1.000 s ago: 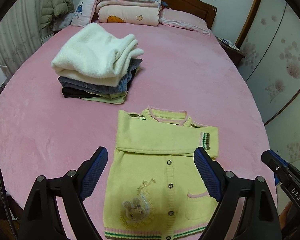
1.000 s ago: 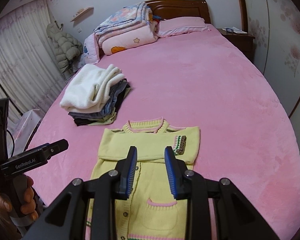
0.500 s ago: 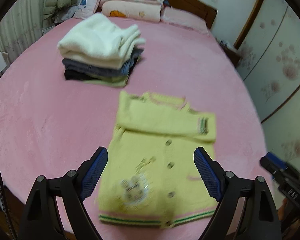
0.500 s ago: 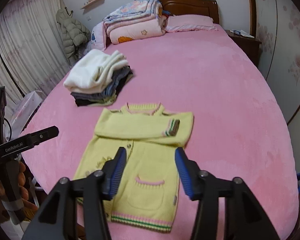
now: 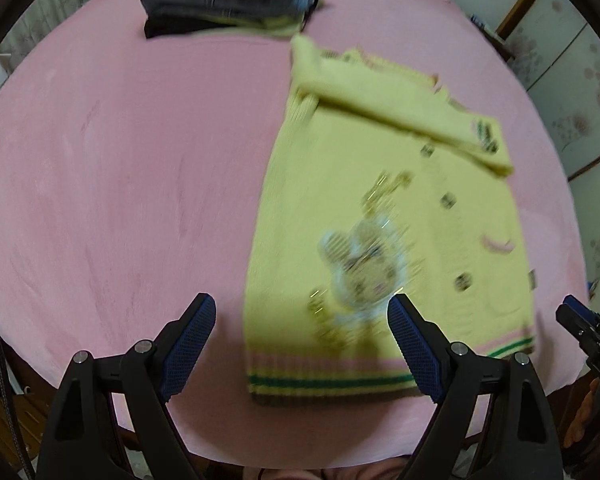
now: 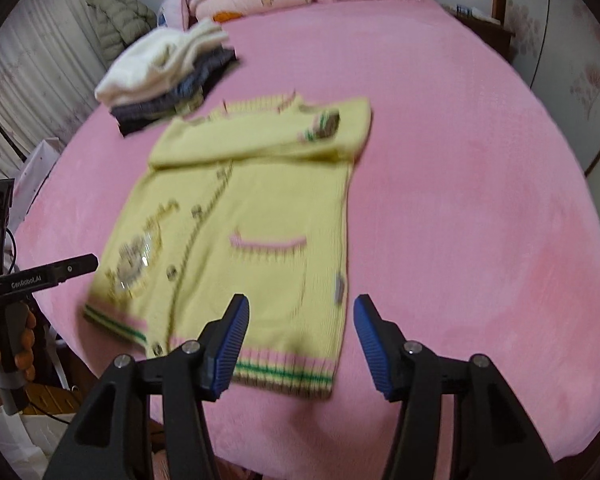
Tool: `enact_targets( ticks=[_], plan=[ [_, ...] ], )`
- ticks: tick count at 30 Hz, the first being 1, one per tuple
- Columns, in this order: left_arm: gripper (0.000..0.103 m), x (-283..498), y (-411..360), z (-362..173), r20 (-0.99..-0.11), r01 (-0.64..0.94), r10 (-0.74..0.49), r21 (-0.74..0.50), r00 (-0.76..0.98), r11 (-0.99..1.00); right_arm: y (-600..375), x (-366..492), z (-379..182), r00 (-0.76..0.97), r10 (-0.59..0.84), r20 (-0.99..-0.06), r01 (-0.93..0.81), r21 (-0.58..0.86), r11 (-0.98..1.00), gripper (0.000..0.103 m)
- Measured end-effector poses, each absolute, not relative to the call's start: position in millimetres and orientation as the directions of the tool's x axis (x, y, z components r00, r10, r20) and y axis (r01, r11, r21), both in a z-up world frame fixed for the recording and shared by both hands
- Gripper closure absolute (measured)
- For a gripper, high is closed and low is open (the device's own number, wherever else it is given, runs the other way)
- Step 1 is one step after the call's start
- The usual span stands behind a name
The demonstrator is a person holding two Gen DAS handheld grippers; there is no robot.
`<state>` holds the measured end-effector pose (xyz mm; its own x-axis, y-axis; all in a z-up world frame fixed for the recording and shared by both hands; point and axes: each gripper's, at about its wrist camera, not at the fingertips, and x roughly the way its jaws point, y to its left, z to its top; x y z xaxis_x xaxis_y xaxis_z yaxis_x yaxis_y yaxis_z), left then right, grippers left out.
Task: Fold large clothes
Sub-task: 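Open the right tool and withdraw both tools from the cardigan, then grasp the striped hem with both tools and fold it toward the collar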
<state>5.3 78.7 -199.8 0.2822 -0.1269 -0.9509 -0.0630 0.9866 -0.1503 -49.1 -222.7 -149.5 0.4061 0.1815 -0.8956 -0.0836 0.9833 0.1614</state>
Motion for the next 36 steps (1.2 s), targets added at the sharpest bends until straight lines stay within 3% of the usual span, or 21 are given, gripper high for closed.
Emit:
enact_targets(
  ticks=[12, 19, 22, 23, 26, 27, 31, 36],
  plan=[
    [0.016, -11, 101, -241, -0.945, -0.057, -0.213, -0.234, 0.248, 0.971, -231, -70, -203, 0.315, 0.2, -0.928, -0.036, 0.199, 0.979, 0.051],
    [0.016, -13, 102, -247, -0.935, -0.024, -0.24, -0.255, 0.259, 0.967, -230, -67, -213, 0.292, 0.261, -0.92, -0.041, 0.26, 0.965, 0.067],
    [0.032, -18, 100, -246, -0.933, 0.0, -0.254, -0.262, 0.254, 0.965, -229, -65, -217, 0.273, 0.305, -0.912, -0.037, 0.306, 0.951, 0.084],
    [0.044, -19, 99, -246, -0.933, 0.008, -0.258, -0.264, 0.25, 0.964, -229, -64, -218, 0.266, 0.321, -0.909, -0.035, 0.324, 0.946, 0.089],
    [0.084, -17, 90, -247, -0.931, 0.033, -0.291, -0.291, 0.222, 0.956, -226, -61, -218, 0.255, 0.325, -0.911, -0.037, 0.326, 0.945, 0.091],
    [0.091, -16, 87, -246, -0.93, 0.037, -0.299, -0.298, 0.214, 0.954, -226, -61, -217, 0.254, 0.325, -0.911, -0.039, 0.327, 0.944, 0.091],
    [0.094, -12, 81, -238, -0.935, 0.025, -0.289, -0.291, 0.207, 0.957, -227, -61, -208, 0.255, 0.344, -0.904, -0.03, 0.348, 0.937, 0.093],
    [0.095, -4, 91, -219, -0.912, -0.043, -0.351, -0.368, 0.214, 0.929, -229, -56, -178, 0.3, 0.383, -0.874, -0.032, 0.392, 0.919, 0.093]
  ],
)
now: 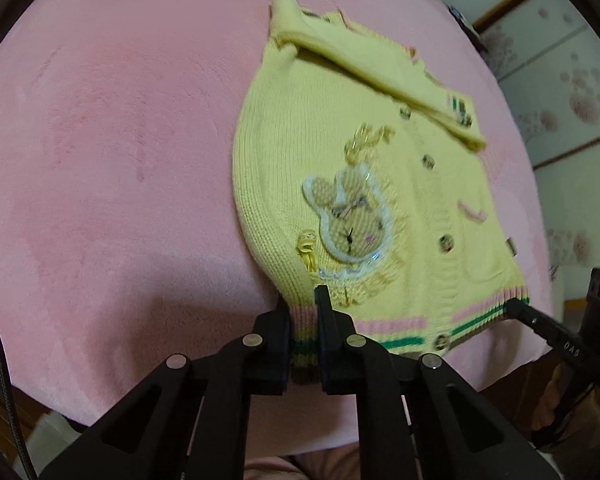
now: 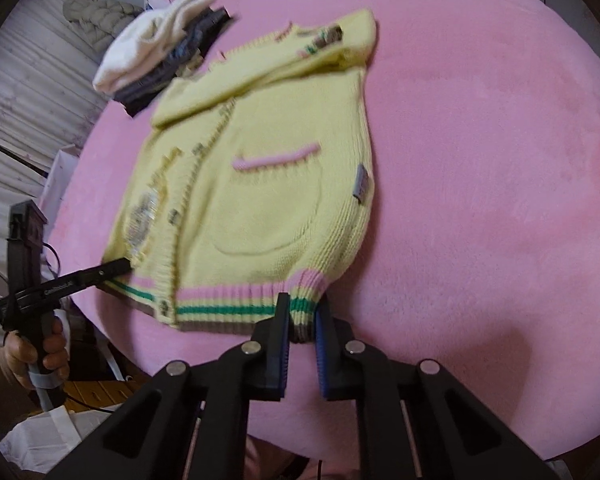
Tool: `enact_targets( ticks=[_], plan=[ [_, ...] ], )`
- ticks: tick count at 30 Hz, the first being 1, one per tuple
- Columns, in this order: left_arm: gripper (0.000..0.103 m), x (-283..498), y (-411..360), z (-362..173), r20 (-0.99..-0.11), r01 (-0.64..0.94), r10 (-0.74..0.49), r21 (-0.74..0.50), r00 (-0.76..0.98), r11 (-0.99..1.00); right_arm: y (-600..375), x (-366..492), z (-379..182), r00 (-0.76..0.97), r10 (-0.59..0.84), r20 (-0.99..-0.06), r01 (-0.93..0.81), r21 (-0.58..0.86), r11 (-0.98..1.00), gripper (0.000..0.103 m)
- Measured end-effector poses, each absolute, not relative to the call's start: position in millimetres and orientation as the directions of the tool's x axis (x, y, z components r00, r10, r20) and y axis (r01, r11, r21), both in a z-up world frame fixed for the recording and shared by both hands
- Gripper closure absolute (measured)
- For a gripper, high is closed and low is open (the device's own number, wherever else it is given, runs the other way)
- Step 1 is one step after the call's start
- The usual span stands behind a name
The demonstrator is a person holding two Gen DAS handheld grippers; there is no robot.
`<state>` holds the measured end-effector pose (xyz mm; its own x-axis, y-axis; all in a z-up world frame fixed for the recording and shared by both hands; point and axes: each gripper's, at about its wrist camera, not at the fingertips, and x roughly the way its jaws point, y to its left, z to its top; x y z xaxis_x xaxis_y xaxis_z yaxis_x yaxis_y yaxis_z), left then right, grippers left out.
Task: Fold large clothes
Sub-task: 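Grasp the striped hem with both tools and fold it toward the collar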
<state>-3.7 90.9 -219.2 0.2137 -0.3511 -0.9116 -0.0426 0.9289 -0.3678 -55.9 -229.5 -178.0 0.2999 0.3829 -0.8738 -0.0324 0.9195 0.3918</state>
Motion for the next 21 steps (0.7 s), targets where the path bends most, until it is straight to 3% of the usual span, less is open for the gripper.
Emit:
enact_targets(
  ticks=[11, 21],
  plan=[
    [0.095, 69, 99, -142, -0.799, -0.065, -0.451, -0.515, 0.398, 0.855, -241, 8, -102, 0.496, 0.444, -0.746, -0.053, 0.484, 0.873, 0.093],
    [0.094, 204, 107, -169, -0.773, -0.148, -0.43, -0.547, 0.466, 0.824, -268, 128, -122, 0.575, 0.403, -0.712, 0.062, 0.529, 0.847, 0.093]
  ],
)
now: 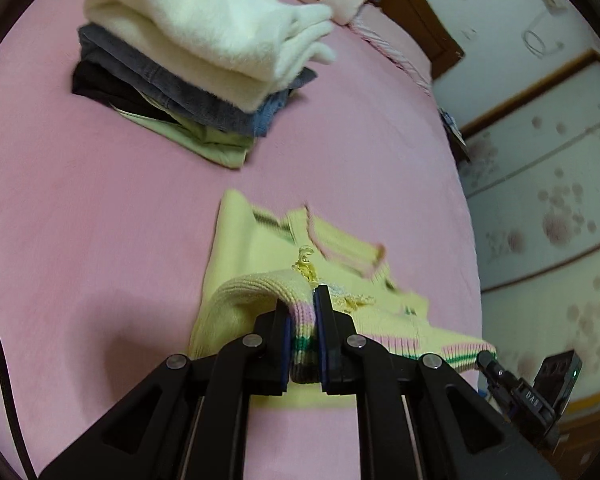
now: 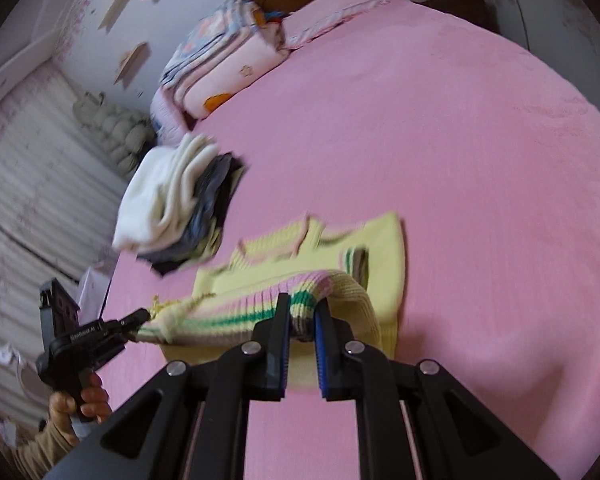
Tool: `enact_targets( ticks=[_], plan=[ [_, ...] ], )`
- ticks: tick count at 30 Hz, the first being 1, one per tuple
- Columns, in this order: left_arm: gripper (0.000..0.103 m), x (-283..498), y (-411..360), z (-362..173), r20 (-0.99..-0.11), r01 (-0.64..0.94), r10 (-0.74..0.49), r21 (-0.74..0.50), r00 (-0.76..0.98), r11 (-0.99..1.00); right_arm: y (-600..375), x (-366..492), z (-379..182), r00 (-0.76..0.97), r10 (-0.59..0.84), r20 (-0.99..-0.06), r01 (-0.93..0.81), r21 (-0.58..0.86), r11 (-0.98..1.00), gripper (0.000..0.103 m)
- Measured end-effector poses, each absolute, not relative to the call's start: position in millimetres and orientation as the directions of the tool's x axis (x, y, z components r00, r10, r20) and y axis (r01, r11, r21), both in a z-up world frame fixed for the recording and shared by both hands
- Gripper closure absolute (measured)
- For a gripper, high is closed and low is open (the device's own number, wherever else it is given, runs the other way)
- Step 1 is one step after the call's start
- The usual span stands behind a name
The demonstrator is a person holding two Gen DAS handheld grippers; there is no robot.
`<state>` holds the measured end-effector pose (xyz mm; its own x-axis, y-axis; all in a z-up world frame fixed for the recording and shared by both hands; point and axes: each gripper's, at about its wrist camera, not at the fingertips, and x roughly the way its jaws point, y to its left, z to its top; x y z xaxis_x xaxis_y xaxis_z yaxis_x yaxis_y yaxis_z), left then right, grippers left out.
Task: Fold large clothes
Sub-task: 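Grasp the striped hem with both tools and fold it toward the collar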
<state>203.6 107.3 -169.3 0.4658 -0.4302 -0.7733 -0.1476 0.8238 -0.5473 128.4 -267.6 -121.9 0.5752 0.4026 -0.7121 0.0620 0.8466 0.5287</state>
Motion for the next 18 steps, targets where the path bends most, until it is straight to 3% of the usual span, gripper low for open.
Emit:
enact_targets(
  ticks=[4, 7, 9, 11, 14, 18],
  plan=[
    [0.092, 241, 93, -206, -0.823, -0.174, -0.383, -0.488, 0.42, 0.855, -260, 171, -153, 0.541, 0.362, -0.759, 0.086, 0.478, 0.874, 0.091],
    [0.06, 248, 94, -225, -0.843, -0.206, -0.393, -0.486, 0.367, 0.849, -257, 184, -167, 0.502, 0.31, -0.808, 0.132, 0.425, 0.895, 0.083],
    [0.034, 246, 96, -227, -0.824, -0.21, -0.436, -0.528, 0.363, 0.823, -260, 181, -167, 0.511, 0.297, -0.807, 0.138, 0.418, 0.898, 0.067],
    [0.02, 241, 98, -223, -0.804, -0.196, -0.461, -0.555, 0.375, 0.809, -263, 177, -164, 0.531, 0.298, -0.793, 0.127, 0.422, 0.897, 0.053],
    [0.013, 234, 103, -211, -0.793, -0.174, -0.456, -0.556, 0.405, 0.813, -266, 174, -163, 0.531, 0.291, -0.796, 0.108, 0.404, 0.908, 0.052],
    [0.013, 233, 107, -204, -0.8, -0.098, -0.406, -0.493, 0.442, 0.865, -260, 180, -168, 0.514, 0.246, -0.822, 0.075, 0.329, 0.941, 0.052]
  ],
)
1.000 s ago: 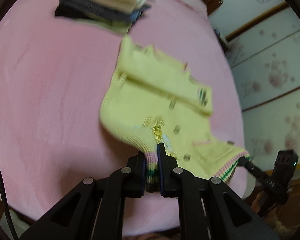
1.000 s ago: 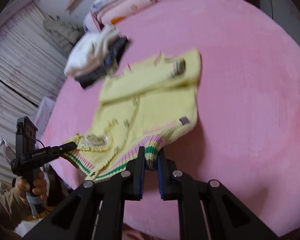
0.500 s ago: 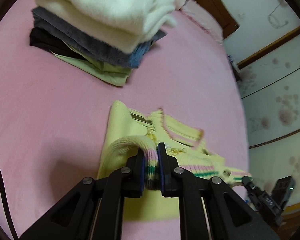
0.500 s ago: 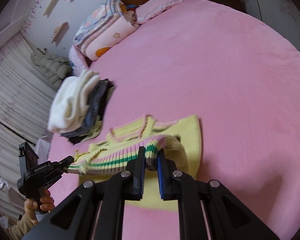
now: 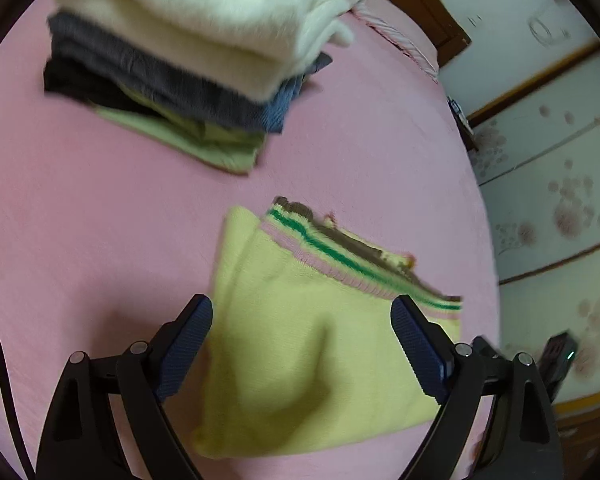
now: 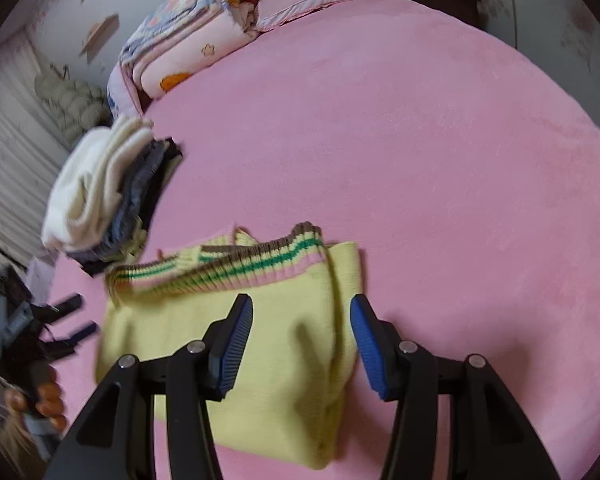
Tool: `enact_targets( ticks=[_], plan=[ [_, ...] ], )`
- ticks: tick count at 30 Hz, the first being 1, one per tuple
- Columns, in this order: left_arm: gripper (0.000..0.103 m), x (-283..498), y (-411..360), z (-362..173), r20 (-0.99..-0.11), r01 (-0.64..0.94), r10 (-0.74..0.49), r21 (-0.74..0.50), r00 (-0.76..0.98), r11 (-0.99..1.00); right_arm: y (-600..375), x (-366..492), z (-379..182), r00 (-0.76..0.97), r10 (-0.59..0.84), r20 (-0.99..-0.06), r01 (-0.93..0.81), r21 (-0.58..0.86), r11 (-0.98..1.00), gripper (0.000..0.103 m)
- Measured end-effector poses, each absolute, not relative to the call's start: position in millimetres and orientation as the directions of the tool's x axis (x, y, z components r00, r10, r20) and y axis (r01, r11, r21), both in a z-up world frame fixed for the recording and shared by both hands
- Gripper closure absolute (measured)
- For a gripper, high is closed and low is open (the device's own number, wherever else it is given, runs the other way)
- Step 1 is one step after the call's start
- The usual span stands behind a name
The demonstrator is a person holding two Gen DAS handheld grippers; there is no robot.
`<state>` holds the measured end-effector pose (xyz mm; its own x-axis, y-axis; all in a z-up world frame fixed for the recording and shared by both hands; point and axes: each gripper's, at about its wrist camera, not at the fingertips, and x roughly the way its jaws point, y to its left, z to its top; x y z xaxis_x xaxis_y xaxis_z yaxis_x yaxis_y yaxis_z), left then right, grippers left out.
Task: Fold large clothes
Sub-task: 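Lay the hem onto the collar and open both tools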
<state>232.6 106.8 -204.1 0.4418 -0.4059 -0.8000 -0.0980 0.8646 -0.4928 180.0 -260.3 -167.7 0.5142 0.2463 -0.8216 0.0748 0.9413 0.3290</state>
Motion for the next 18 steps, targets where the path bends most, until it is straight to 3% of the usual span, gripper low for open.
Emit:
enact_targets(
  ticks=[6, 7, 9, 11, 18],
  plan=[
    [0.016, 244, 109, -210, -0.823, -0.041, -0.34, -0.401, 0.454, 0.915, -250, 197, -181, 0.51, 0.228, -0.829, 0.018, 0.275, 0.961, 0.052],
    [0.02, 246, 109, -211, -0.826, -0.025, -0.33, -0.383, 0.456, 0.923, -249, 199, -183, 0.508, 0.226, -0.831, 0.012, 0.269, 0.963, 0.052],
    [0.039, 252, 103, -213, -0.836, 0.024, -0.307, -0.333, 0.455, 0.943, -247, 206, -189, 0.5, 0.225, -0.836, -0.002, 0.259, 0.966, 0.052],
    [0.047, 258, 93, -213, -0.84, 0.078, -0.284, -0.281, 0.462, 0.957, -246, 210, -192, 0.497, 0.221, -0.839, -0.004, 0.253, 0.968, 0.053],
    [0.047, 272, 68, -204, -0.83, 0.168, -0.195, -0.124, 0.523, 0.978, -242, 222, -195, 0.497, 0.231, -0.837, -0.019, 0.255, 0.967, 0.061]
  ],
)
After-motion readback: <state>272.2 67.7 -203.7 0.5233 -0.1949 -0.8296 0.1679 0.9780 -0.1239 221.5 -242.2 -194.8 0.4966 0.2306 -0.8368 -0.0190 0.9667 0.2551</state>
